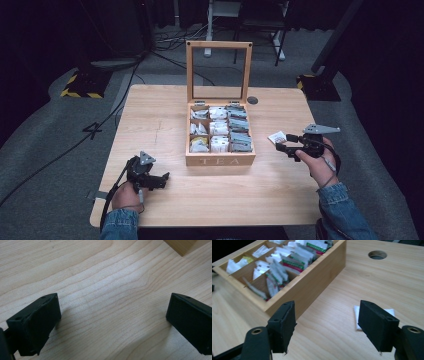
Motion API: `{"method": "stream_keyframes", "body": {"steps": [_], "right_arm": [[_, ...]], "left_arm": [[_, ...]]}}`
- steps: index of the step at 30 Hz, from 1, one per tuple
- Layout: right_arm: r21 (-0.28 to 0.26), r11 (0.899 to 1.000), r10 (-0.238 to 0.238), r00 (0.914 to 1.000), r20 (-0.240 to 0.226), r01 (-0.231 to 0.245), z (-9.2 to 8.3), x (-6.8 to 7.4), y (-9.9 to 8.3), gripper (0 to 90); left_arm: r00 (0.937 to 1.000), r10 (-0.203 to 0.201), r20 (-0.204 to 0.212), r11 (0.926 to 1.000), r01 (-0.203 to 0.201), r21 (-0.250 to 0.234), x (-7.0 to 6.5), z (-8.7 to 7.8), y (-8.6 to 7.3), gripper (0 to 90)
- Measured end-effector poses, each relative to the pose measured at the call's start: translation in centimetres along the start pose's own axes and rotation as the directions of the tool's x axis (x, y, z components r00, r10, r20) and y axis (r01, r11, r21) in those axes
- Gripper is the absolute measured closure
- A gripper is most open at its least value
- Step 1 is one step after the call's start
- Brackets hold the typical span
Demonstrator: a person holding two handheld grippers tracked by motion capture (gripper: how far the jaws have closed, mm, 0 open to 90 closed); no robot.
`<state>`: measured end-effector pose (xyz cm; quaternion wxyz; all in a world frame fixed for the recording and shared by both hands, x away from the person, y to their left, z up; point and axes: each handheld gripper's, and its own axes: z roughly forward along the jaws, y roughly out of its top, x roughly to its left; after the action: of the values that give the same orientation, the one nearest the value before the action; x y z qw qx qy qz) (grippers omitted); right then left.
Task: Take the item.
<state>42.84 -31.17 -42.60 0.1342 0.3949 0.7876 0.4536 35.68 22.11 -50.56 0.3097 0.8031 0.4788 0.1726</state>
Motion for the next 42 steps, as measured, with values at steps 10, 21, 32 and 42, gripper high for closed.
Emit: {"method": "stream_keyframes", "body": {"steps": [10,21,32,42], "right_arm": [[0.047,0.996,-0.07,0.9947,-0.074,0.074,-0.2,3.1,-1.6,30.9],[0.12,0.985,-0.103,0.9844,-0.142,0.121,1.3,4.5,-4.0,32.0],[0.165,0.968,-0.166,0.9752,-0.147,0.189,3.1,5.0,-5.9,27.2],[0.204,0.942,-0.245,0.9606,-0.131,0.268,4.3,5.4,-6.9,20.4]], "left_arm": [[1.0,0.0,0.001,1.0,0.0,0.0,0.0,0.0,0.0,0.0],[1.0,0.0,0.001,1.0,0.0,0.0,0.0,0.0,0.0,0.0],[1.0,0.0,0.001,1.0,0.0,0.0,0.0,0.0,0.0,0.0],[1.0,-0.001,0.001,1.0,0.001,-0.001,0.0,0.1,0.1,0.0]]}}
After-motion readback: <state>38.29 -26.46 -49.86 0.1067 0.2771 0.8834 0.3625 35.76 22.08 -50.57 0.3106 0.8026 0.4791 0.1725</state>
